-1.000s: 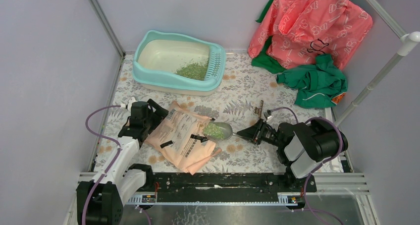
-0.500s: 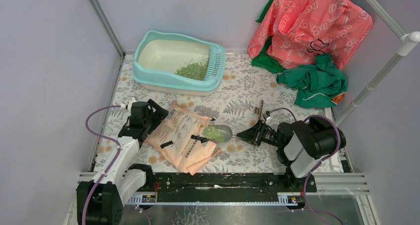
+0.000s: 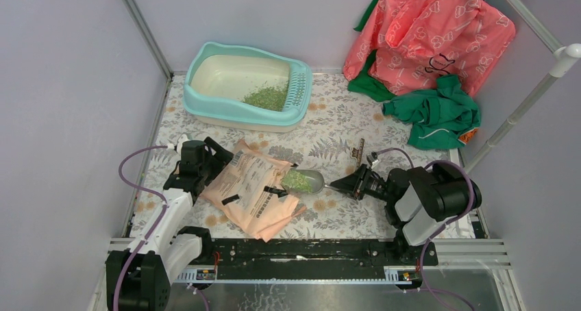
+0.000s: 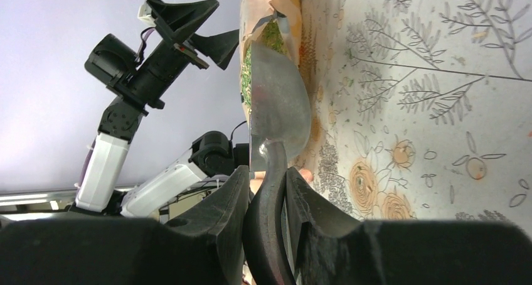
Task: Fill the litter box with clean litter
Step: 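Scoop the cat litter from the cat litter bag, then pour the cat litter into the litter box.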
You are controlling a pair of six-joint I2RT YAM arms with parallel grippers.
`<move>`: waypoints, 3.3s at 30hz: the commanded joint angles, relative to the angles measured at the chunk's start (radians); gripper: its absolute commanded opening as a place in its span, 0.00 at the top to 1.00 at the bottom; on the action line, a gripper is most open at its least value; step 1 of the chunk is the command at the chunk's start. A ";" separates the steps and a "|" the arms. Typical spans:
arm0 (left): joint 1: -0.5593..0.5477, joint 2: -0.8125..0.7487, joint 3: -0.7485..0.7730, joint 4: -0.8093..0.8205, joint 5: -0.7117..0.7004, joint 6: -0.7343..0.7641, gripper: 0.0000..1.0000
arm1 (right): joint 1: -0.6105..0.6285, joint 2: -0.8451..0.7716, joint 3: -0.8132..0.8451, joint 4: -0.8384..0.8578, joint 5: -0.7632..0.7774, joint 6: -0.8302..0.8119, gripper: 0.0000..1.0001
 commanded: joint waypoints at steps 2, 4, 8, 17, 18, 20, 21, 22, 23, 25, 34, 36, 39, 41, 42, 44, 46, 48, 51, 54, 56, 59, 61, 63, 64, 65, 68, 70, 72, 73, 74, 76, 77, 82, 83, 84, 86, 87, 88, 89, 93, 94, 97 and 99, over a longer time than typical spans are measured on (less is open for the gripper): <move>0.002 0.003 0.024 0.020 0.020 0.006 0.09 | -0.013 -0.077 -0.149 0.154 -0.076 0.060 1.00; 0.003 0.006 0.024 0.024 0.025 0.004 0.09 | -0.015 -0.096 -0.148 0.147 -0.085 0.070 1.00; -0.002 0.012 0.019 0.053 0.065 -0.023 0.09 | -0.016 -0.140 -0.130 0.106 -0.101 0.074 1.00; -0.028 0.017 0.039 0.049 0.044 -0.030 0.09 | -0.016 -0.272 0.031 -0.164 -0.104 0.031 1.00; -0.028 0.018 0.041 0.048 0.043 -0.028 0.09 | -0.016 -0.287 0.049 -0.197 -0.104 0.021 1.00; -0.028 0.017 0.041 0.048 0.045 -0.027 0.09 | -0.016 -0.309 0.080 -0.251 -0.096 0.010 1.00; -0.028 0.017 0.041 0.047 0.044 -0.026 0.09 | -0.016 -0.314 0.095 -0.269 -0.095 0.009 1.00; -0.028 0.016 0.039 0.047 0.043 -0.026 0.09 | -0.016 -0.317 0.112 -0.285 -0.094 0.007 1.00; -0.028 0.016 0.040 0.048 0.042 -0.026 0.09 | -0.016 -0.317 0.127 -0.297 -0.092 0.007 1.00; -0.028 0.015 0.038 0.048 0.041 -0.024 0.09 | -0.016 -0.306 0.163 -0.310 -0.088 0.016 1.00; -0.028 0.012 0.044 0.042 0.048 -0.001 0.05 | -0.014 -0.230 0.396 -0.400 -0.045 0.068 1.00; -0.026 0.013 0.048 0.039 0.047 0.002 0.04 | -0.014 -0.225 0.469 -0.464 -0.027 0.057 1.00; -0.024 0.019 0.052 0.043 0.052 0.004 0.04 | -0.013 -0.199 0.615 -0.609 0.003 0.003 1.00; -0.024 0.024 0.055 0.049 0.062 0.004 0.04 | -0.010 -0.151 0.717 -0.667 0.017 -0.017 1.00; -0.022 0.025 0.056 0.051 0.066 0.004 0.04 | -0.009 -0.117 0.773 -0.680 0.023 -0.018 1.00; -0.019 0.027 0.058 0.056 0.075 0.006 0.04 | -0.007 -0.038 0.876 -0.697 0.040 -0.001 1.00; -0.019 0.025 0.057 0.057 0.083 0.006 0.04 | 0.003 0.048 1.000 -0.749 0.056 -0.012 1.00; -0.016 0.025 0.057 0.058 0.093 0.007 0.04 | 0.019 0.144 1.143 -0.834 0.078 -0.050 1.00; -0.015 0.020 0.057 0.061 0.108 0.008 0.04 | 0.050 0.269 1.404 -1.064 0.141 -0.173 1.00; -0.012 0.008 0.052 0.061 0.116 0.007 0.04 | 0.086 0.399 1.681 -1.336 0.227 -0.307 1.00; -0.010 0.000 0.046 0.066 0.122 0.006 0.04 | 0.107 0.492 1.899 -1.489 0.281 -0.381 1.00; -0.008 -0.001 0.041 0.068 0.134 0.006 0.04 | 0.143 0.632 2.187 -1.714 0.378 -0.489 1.00; -0.006 -0.004 0.042 0.066 0.137 0.009 0.04 | 0.170 0.705 2.350 -1.823 0.443 -0.556 1.00; -0.004 -0.008 0.043 0.061 0.136 0.014 0.04 | 0.199 0.743 2.441 -1.889 0.517 -0.623 1.00; -0.003 -0.010 0.041 0.060 0.136 0.016 0.04 | 0.215 0.748 2.457 -1.906 0.562 -0.667 1.00; -0.002 -0.012 0.040 0.060 0.136 0.017 0.04 | 0.230 0.744 2.456 -1.912 0.596 -0.694 1.00; 0.002 -0.011 0.036 0.061 0.137 0.018 0.04 | 0.275 0.684 2.368 -1.879 0.707 -0.769 1.00; 0.001 -0.008 0.033 0.065 0.139 0.018 0.04 | 0.321 0.620 2.266 -1.814 0.769 -0.827 1.00; 0.001 -0.005 0.029 0.069 0.138 0.018 0.04 | 0.359 0.568 2.178 -1.746 0.822 -0.880 1.00; 0.002 -0.004 0.028 0.070 0.138 0.017 0.04 | 0.375 0.549 2.152 -1.724 0.835 -0.901 1.00; 0.002 -0.005 0.027 0.071 0.140 0.017 0.04 | 0.387 0.535 2.127 -1.705 0.865 -0.920 1.00; 0.002 -0.003 0.027 0.072 0.139 0.017 0.04 | 0.411 0.513 2.111 -1.674 0.903 -0.951 1.00; 0.003 -0.002 0.026 0.073 0.139 0.017 0.04 | 0.421 0.506 2.110 -1.668 0.922 -0.964 1.00; 0.002 0.001 0.025 0.073 0.134 0.017 0.04 | 0.481 0.506 2.155 -1.652 1.025 -1.075 1.00; 0.002 0.002 0.027 0.072 0.133 0.017 0.04 | 0.496 0.512 2.170 -1.651 1.055 -1.110 1.00; 0.002 0.002 0.028 0.072 0.133 0.018 0.04 | 0.511 0.520 2.185 -1.651 1.089 -1.152 1.00; 0.002 0.001 0.031 0.069 0.130 0.020 0.04 | 0.547 0.537 2.211 -1.647 1.169 -1.244 1.00; 0.003 0.003 0.032 0.066 0.128 0.022 0.04 | 0.561 0.547 2.221 -1.642 1.215 -1.290 1.00; 0.004 0.003 0.034 0.066 0.126 0.023 0.04 | 0.575 0.555 2.228 -1.632 1.263 -1.347 1.00; 0.004 0.004 0.035 0.065 0.125 0.024 0.04 | 0.588 0.559 2.226 -1.617 1.302 -1.388 1.00; 0.004 0.009 0.038 0.062 0.126 0.024 0.04 | 0.609 0.527 2.134 -1.480 1.421 -1.513 1.00; 0.004 0.010 0.040 0.060 0.125 0.024 0.04 | 0.611 0.515 2.104 -1.440 1.445 -1.538 1.00; 0.005 0.007 0.046 0.052 0.123 0.025 0.04 | 0.612 0.481 2.031 -1.342 1.490 -1.604 1.00; 0.004 0.001 0.052 0.042 0.123 0.025 0.04 | 0.613 0.468 2.003 -1.310 1.506 -1.636 1.00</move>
